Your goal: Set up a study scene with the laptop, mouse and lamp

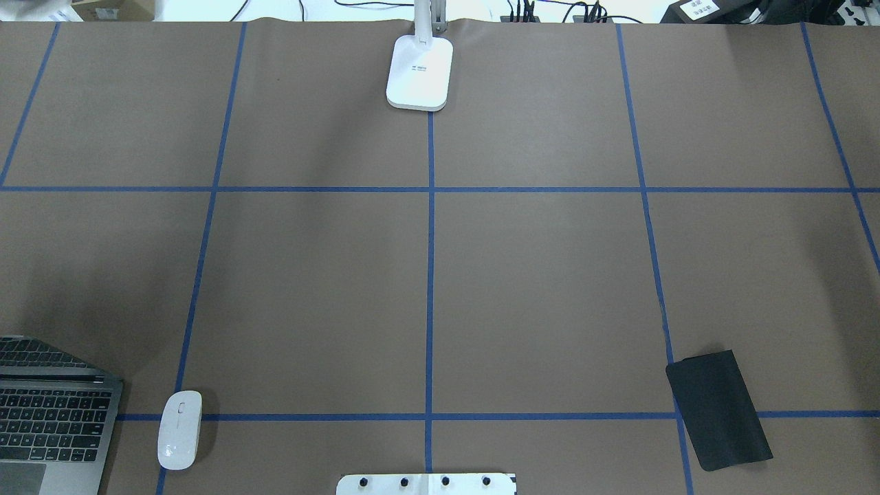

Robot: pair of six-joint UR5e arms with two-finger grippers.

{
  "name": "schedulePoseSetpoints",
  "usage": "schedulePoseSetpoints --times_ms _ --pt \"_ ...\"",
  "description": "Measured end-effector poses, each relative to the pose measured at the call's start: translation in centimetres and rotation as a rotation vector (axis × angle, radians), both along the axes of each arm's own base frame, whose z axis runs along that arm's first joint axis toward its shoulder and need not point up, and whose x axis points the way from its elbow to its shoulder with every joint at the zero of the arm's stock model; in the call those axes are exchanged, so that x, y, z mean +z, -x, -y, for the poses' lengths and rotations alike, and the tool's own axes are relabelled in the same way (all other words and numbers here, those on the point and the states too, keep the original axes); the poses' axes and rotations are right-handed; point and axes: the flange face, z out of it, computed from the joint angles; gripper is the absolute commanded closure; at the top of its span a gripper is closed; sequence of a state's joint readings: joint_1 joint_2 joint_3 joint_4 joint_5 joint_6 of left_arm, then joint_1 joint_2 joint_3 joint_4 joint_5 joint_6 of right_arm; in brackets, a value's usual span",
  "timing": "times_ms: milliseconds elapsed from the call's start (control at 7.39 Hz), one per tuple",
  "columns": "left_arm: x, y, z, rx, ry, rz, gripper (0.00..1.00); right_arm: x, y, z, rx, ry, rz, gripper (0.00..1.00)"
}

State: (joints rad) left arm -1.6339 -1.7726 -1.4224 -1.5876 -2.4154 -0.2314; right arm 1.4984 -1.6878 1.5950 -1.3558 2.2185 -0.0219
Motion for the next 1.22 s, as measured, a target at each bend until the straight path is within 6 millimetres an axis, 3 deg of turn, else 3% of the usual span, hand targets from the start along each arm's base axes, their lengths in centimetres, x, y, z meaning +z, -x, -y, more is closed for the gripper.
schedulePoseSetpoints --times_ms 135,406,811,1082,1217 --pt "0.8 -0.4 -1.9 -0.044 0.065 -0.02 0.01 0.2 0.0 -0.3 0.006 0.007 0.001 0.0" --pt "2.8 -1.4 -7.8 -0.138 0.226 -0.083 0.01 0.1 0.0 -1.7 0.016 0.016 0.01 0.0" --pt "3.1 -3.9 -17.2 -0.265 0.474 -0.12 0.01 -0.4 -0.2 -5.0 0.011 0.019 0.016 0.0" --pt "4.7 -4.2 -22.0 -0.307 0.586 -0.114 0.01 -0.7 -0.1 -5.5 0.017 0.029 0.036 0.0" --pt "4.8 -4.2 -23.5 -0.34 0.637 -0.113 0.01 -1.4 -0.1 -5.4 0.02 0.02 0.046 0.0"
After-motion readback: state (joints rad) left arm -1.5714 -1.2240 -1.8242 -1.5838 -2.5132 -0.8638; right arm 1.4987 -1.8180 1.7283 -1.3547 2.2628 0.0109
